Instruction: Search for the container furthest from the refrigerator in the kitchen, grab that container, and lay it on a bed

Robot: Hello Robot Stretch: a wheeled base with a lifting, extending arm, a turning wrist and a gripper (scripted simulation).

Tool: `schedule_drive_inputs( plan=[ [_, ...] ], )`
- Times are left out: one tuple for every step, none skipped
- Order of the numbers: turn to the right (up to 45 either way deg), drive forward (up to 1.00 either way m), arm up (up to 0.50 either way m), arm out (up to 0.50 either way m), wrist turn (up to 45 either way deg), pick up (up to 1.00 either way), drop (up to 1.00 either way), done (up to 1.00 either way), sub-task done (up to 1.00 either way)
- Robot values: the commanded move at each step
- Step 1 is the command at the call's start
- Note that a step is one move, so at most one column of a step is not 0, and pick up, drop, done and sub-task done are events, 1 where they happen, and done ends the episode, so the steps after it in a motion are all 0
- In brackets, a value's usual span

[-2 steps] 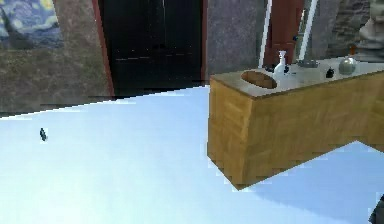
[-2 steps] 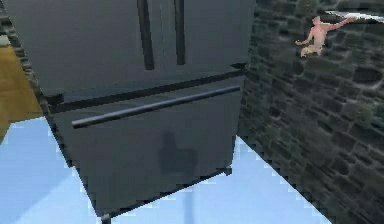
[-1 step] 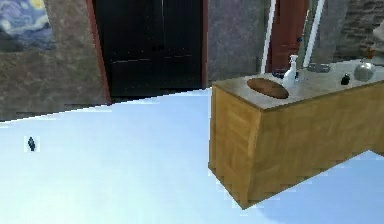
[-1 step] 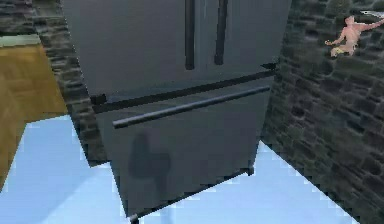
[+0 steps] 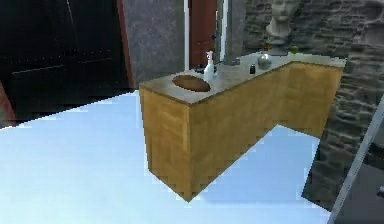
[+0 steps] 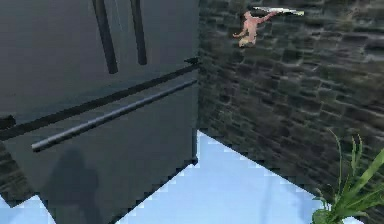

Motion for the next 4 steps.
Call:
schedule_drive_inputs(
  plan=[
    [0.0,0.75,0.00,0.00,0.0,0.00,0.00,0.00,0.00],
    [-45.0,0.00,0.00,0.00,0.0,0.00,0.00,0.00,0.00],
    [-45.0,0.00,0.00,0.00,0.0,0.00,0.00,0.00,0.00],
    [-45.0,0.00,0.00,0.00,0.0,0.00,0.00,0.00,0.00]
  ],
)
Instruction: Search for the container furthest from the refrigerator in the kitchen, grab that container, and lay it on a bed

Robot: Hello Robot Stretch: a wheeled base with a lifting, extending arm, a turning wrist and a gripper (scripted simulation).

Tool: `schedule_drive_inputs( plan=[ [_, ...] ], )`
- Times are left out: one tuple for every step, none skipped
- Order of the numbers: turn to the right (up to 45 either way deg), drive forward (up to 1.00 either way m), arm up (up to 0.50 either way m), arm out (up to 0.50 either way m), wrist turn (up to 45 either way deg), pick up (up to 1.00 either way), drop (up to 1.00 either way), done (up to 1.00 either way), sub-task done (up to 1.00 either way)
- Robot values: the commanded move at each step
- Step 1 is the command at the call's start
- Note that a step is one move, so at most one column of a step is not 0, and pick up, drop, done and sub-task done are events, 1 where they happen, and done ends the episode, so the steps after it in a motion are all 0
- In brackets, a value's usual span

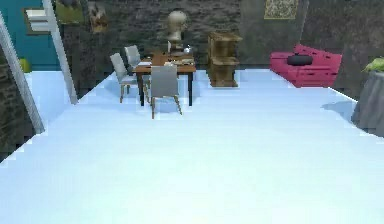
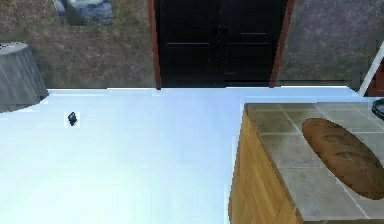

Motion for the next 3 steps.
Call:
schedule_drive_inputs(
  plan=[
    [-27.0,0.00,0.00,0.00,0.0,0.00,0.00,0.00,0.00],
    [0.0,1.00,0.00,0.00,0.0,0.00,0.00,0.00,0.00],
    [0.0,1.00,0.00,0.00,0.0,0.00,0.00,0.00,0.00]
  ],
)
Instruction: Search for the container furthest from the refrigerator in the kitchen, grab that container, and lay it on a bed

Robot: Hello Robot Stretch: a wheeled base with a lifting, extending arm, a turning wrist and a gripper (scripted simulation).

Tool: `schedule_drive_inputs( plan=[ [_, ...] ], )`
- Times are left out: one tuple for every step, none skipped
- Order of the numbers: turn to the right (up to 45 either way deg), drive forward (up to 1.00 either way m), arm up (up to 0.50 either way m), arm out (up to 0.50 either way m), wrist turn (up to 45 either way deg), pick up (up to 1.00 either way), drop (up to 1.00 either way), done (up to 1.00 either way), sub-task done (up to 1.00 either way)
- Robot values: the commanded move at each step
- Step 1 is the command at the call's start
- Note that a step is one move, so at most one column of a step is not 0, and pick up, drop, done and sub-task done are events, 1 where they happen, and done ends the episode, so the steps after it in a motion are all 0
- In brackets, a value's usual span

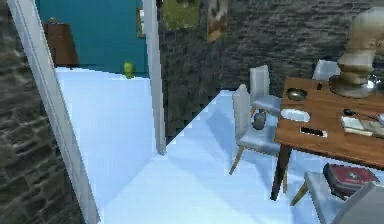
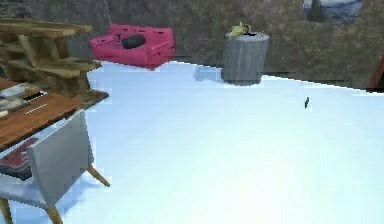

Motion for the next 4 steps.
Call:
schedule_drive_inputs(
  plan=[
    [0.0,1.00,0.00,0.00,0.0,0.00,0.00,0.00,0.00],
    [0.0,0.80,0.00,0.00,0.0,0.00,0.00,0.00,0.00],
    [21.0,0.00,0.00,0.00,0.0,0.00,0.00,0.00,0.00],
    [0.0,0.60,0.00,0.00,0.0,0.00,0.00,0.00,0.00]
  ],
)
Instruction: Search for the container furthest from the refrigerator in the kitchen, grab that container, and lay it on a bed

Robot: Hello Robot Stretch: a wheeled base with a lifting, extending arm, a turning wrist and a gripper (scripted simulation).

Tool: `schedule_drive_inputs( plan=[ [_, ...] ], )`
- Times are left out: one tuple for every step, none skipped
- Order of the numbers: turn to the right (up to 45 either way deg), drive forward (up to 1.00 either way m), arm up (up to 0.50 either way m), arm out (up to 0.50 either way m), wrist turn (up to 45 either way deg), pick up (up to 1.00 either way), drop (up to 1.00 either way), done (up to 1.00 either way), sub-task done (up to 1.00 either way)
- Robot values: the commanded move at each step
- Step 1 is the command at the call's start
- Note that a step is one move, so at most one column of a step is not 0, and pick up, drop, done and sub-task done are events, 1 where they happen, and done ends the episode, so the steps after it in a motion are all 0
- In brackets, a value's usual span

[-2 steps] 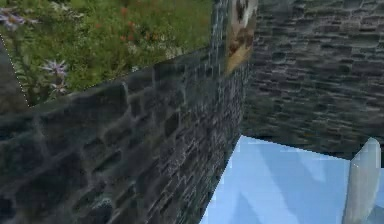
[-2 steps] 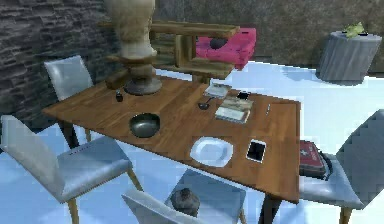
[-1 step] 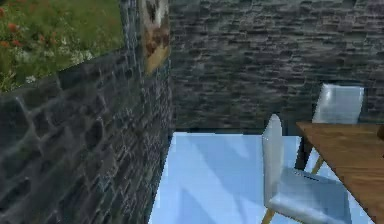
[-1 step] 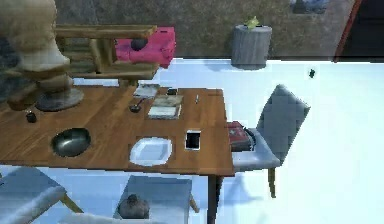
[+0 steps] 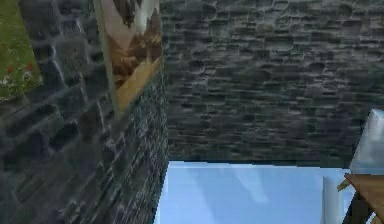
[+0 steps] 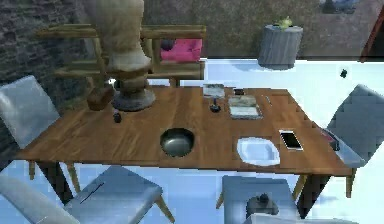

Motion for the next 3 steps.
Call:
schedule_drive_inputs(
  plan=[
    [45.0,0.00,0.00,0.00,0.0,0.00,0.00,0.00,0.00],
    [42.0,0.00,0.00,0.00,0.0,0.00,0.00,0.00,0.00],
    [0.0,0.15,0.00,0.00,0.0,0.00,0.00,0.00,0.00]
  ],
)
